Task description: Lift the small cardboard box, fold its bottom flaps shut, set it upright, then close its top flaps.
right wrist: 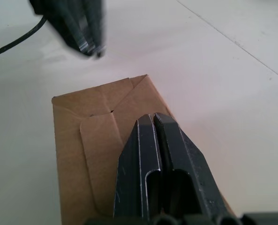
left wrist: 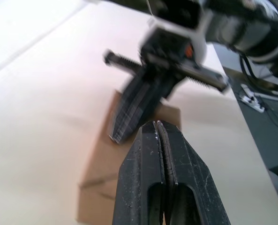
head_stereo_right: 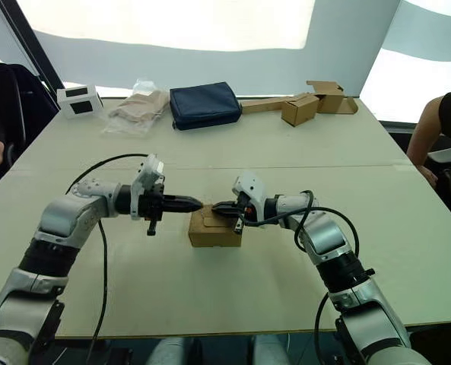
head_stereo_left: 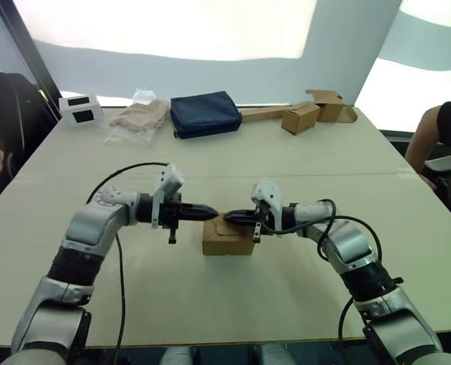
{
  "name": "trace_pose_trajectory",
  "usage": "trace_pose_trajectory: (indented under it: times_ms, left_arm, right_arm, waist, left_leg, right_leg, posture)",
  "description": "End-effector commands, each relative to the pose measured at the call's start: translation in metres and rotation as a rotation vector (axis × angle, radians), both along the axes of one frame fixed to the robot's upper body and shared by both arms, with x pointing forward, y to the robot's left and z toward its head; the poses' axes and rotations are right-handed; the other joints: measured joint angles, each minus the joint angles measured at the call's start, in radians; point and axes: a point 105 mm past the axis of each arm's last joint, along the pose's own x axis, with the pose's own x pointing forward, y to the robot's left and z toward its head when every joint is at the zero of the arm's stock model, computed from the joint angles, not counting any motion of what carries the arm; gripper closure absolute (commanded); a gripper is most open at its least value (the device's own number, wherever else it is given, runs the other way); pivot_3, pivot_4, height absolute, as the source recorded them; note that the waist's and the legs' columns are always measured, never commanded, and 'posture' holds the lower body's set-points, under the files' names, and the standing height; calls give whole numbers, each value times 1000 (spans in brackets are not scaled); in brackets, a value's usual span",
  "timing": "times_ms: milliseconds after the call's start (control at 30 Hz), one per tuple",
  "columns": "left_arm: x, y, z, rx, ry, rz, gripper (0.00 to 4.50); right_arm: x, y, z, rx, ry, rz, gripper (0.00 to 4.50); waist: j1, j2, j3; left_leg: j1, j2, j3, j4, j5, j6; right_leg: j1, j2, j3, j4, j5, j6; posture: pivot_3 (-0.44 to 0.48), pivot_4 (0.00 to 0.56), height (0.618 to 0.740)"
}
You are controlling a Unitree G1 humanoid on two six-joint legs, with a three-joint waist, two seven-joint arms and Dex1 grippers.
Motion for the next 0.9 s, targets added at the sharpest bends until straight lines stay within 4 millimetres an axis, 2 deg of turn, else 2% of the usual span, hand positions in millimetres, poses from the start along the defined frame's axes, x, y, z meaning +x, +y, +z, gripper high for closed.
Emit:
trace_pose_trajectory:
  times_ms: [33, 300, 433, 667, 900]
  left_arm:
    - [10, -6, -1, -8, -30, 10, 4481]
    - [14, -16, -21, 18, -8, -15, 4481]
    - [13, -16, -31, 42, 0, -25, 4481]
    - [13, -17, -35, 45, 2, -26, 4481]
    - [14, -17, -36, 45, 2, -22, 4481]
  right_arm:
    - [-9, -7, -11, -24, 53, -25, 4500]
    - [-21, -8, -5, -8, 47, -32, 4500]
    - [-29, -7, 6, 12, 24, -25, 4500]
    - [-41, -3, 34, 40, -34, 4, 4500]
    - [-62, -4, 51, 58, -34, 41, 4500]
  waist:
    - [-2, 0, 0]
    - [-1, 0, 0]
    - [0, 0, 0]
    - [-1, 0, 0]
    - [0, 0, 0]
  left_leg:
    - [0, 0, 0, 0, 0, 0]
    - [0, 0, 0, 0, 0, 0]
    - [0, 0, 0, 0, 0, 0]
    - [-1, 0, -1, 0, 0, 0]
    - [-1, 0, -1, 0, 0, 0]
  right_leg:
    - [0, 0, 0, 0, 0, 0]
    - [-1, 1, 0, 1, 0, 0]
    - [-1, 1, 0, 0, 0, 0]
    - [-1, 1, 0, 0, 0, 0]
    - [-1, 1, 0, 0, 0, 0]
  posture:
    - [0, 150, 740]
    - [0, 150, 740]
    - [0, 150, 740]
    - [0, 150, 740]
    - [0, 150, 740]
